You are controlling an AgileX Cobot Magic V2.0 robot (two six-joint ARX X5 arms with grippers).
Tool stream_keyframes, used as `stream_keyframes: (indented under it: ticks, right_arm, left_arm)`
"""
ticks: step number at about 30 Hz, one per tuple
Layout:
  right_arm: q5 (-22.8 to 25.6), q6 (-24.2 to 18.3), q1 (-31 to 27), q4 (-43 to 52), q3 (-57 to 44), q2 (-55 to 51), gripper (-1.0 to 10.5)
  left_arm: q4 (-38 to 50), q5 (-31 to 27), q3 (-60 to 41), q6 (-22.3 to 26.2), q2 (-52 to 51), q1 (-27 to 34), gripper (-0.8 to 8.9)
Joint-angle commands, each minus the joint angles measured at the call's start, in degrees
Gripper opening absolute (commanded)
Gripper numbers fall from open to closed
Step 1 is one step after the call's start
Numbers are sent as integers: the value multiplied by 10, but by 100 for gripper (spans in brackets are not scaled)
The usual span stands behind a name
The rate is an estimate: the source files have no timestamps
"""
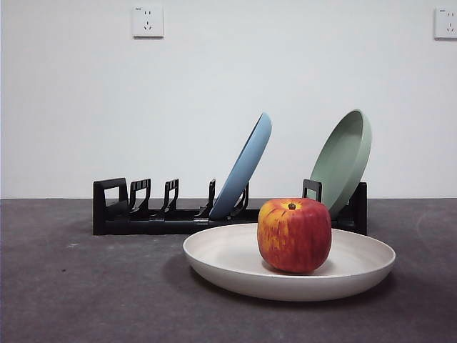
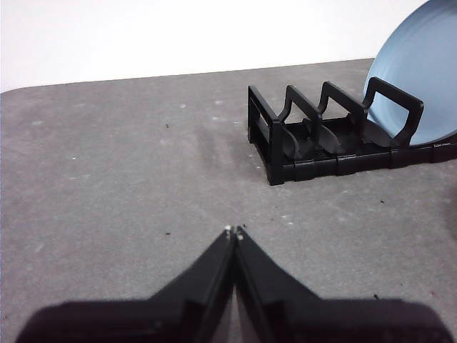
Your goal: Take the yellow plate from the plate rack,put the plate on the table,take the apple from the table,put the apple in the plate
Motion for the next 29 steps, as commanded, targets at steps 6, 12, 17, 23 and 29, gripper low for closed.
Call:
stream_keyframes:
  ticks: [6,12,17,23,29]
  right_arm:
    - [0,5,0,2,-7,-2,1]
    - [0,5,0,2,-7,-2,2]
    - [0,5,0,2,-7,-2,1]
    - [0,5,0,2,-7,-2,1]
    - [0,5,0,2,-7,-2,1]
  left_arm:
    - [3,-1,-9,-5,-2,2,-1]
    - [3,-1,-9,-5,-2,2,-1]
    - [3,-1,-9,-5,-2,2,-1]
    - [3,-1,-9,-5,-2,2,-1]
    - [3,-1,-9,-5,-2,2,-1]
